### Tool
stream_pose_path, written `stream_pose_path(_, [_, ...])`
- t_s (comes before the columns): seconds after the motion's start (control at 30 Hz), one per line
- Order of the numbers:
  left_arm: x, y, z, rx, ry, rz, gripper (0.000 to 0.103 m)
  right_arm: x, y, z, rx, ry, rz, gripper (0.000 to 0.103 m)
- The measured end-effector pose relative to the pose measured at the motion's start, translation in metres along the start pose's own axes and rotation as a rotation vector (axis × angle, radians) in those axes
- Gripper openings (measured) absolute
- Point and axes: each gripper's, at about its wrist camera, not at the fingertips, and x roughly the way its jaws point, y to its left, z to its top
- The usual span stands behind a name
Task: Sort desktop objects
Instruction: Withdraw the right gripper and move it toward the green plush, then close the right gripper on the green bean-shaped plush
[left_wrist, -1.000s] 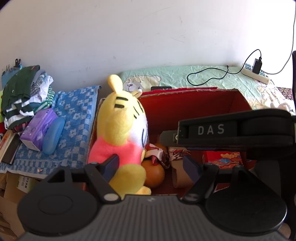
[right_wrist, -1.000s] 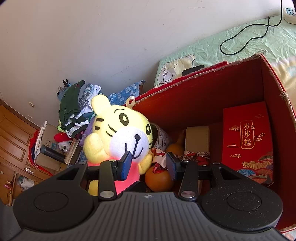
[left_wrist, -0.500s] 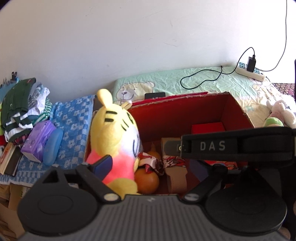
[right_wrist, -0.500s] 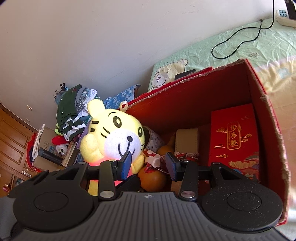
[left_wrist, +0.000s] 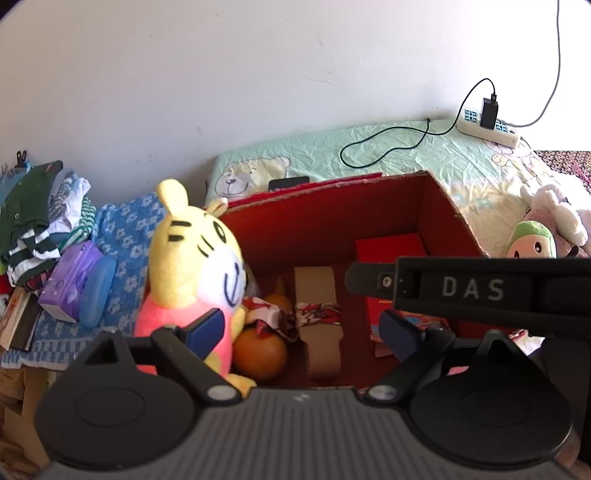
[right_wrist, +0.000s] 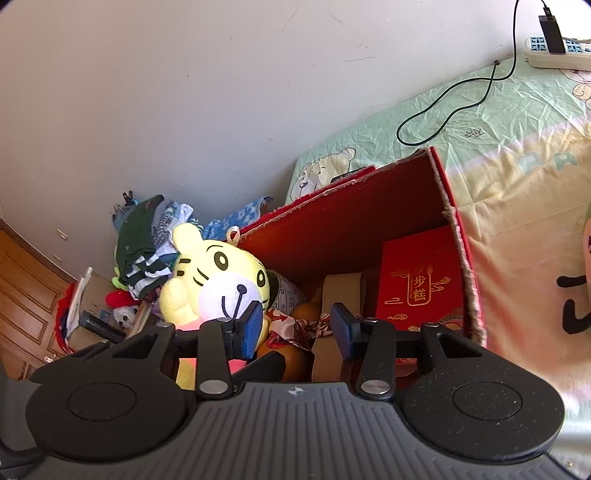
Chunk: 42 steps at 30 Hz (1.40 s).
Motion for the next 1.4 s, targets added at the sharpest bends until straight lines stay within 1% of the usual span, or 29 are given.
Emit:
stream_pose_path(0.1, [-0.003,-0.006,-0.001,-0.017,0.009,0.001,0.092,-0.008,-0.005,0.000,0.000,-0.017,0.023,0.046])
stream_pose_path(0.3, [-0.013,-0.019,-0.006,-0.076,0.000,-0.036,0.093,-0.028,-0.017,-0.007,-0.015,-0.051,0.078,0.045])
stream_pose_path(0.43, [-0.020,-0.033,-0.011,-0.112,-0.014,-0.111,0.095,-0.048,-0.024,-0.008,-0.058,-0.063,0.086,0.045])
stream_pose_path(0.5, [-0.023,-0.043,-0.013,-0.118,-0.025,-0.130,0.098,-0.059,-0.030,-0.009,-0.071,-0.077,0.086,0.045])
stream_pose_path(0.63, [-0.029,-0.067,-0.017,-0.106,-0.040,-0.192,0.099,-0.082,-0.044,-0.007,-0.092,-0.106,0.090,0.045])
stream_pose_path(0.73, [-0.034,-0.086,-0.017,-0.096,-0.045,-0.245,0.100,-0.097,-0.056,-0.006,-0.110,-0.128,0.068,0.045])
stream_pose_path(0.83, [-0.037,-0.106,-0.016,-0.090,-0.052,-0.285,0.101,-0.112,-0.073,-0.005,-0.099,-0.140,0.054,0.045])
stream_pose_path(0.93, [-0.037,-0.125,-0.016,-0.107,-0.039,-0.354,0.102,-0.127,-0.093,-0.004,-0.075,-0.154,0.040,0.045])
stream_pose_path(1.0, [-0.033,-0.139,-0.016,-0.124,-0.013,-0.403,0.102,-0.136,-0.106,-0.003,-0.063,-0.160,0.026,0.045])
stream_pose_path(1.07, [-0.029,-0.155,-0.015,-0.113,0.012,-0.437,0.102,-0.143,-0.119,-0.002,-0.046,-0.162,0.008,0.045])
stream_pose_path(1.23, [-0.019,-0.199,-0.017,-0.046,0.024,-0.420,0.102,-0.158,-0.156,0.001,0.013,-0.156,-0.035,0.046])
stream_pose_path(1.3, [-0.014,-0.209,-0.019,-0.048,0.030,-0.412,0.102,-0.162,-0.171,0.001,0.043,-0.145,-0.049,0.046])
stream_pose_path(1.4, [-0.005,-0.218,-0.020,-0.067,0.017,-0.385,0.102,-0.166,-0.192,0.000,0.094,-0.124,-0.060,0.046])
